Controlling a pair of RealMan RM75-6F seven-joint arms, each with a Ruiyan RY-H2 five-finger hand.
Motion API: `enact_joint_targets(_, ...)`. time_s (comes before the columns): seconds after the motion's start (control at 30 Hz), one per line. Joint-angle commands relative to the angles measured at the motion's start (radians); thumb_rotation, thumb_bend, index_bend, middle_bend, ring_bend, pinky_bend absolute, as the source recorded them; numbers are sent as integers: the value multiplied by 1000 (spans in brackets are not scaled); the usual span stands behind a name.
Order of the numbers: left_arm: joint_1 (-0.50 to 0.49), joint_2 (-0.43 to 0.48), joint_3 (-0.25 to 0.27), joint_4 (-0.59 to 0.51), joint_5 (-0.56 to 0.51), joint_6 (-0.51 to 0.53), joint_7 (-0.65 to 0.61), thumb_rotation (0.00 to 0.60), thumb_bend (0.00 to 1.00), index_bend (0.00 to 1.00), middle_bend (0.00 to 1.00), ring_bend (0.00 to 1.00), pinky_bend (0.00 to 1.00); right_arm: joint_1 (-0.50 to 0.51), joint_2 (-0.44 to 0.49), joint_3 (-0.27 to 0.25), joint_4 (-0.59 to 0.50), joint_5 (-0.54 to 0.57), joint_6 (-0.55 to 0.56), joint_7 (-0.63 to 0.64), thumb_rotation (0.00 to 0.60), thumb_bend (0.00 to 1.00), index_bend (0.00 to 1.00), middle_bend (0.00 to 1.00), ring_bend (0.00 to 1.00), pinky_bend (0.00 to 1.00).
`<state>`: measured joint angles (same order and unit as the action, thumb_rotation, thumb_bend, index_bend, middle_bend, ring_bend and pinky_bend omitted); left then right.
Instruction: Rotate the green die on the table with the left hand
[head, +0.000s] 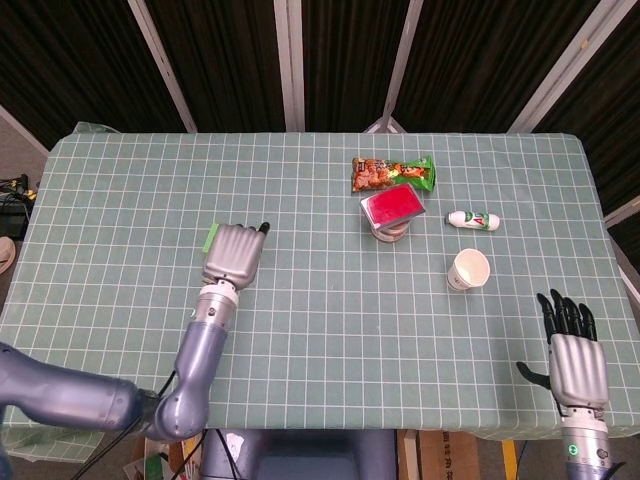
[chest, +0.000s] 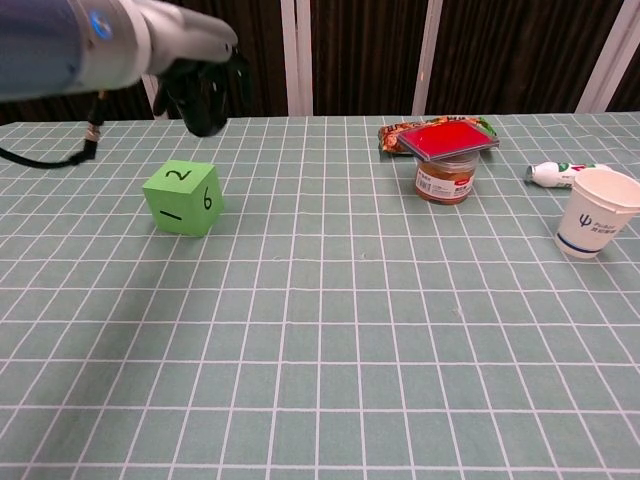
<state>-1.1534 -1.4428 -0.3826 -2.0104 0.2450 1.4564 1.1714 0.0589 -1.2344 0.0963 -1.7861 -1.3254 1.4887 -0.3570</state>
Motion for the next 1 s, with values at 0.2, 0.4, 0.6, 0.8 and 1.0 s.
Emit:
enact_joint_targets(0.2,373,422,164,-346,478,31,-293,600,431,212,281,223,351,-3,8,0,-3,-15,10,17,600,45,73,0,33,0)
enact_joint_targets(0.4,747,517,466,-250,1011,154,-693,600,394,211,257,170,278,0,25,-14,11,-82,15,72,600,45,73,0,33,0)
enact_joint_targets(0.6,926,426,570,78,1216,254,-957,600,375,210,240,119,204,1,28,-25,54,-161,41,137,600,45,74,0,33,0)
enact_joint_targets(0.8,991,332,552,224,1270,276,-1046,600,357,210,230,112,185,0,33,-32,75,-209,60,177,600,45,73,0,32,0)
enact_joint_targets(1.0,1020,314,522,254,1287,276,-1010,600,339,208,208,98,162,-1,36,-30,72,-209,60,185,600,44,73,0,25,0)
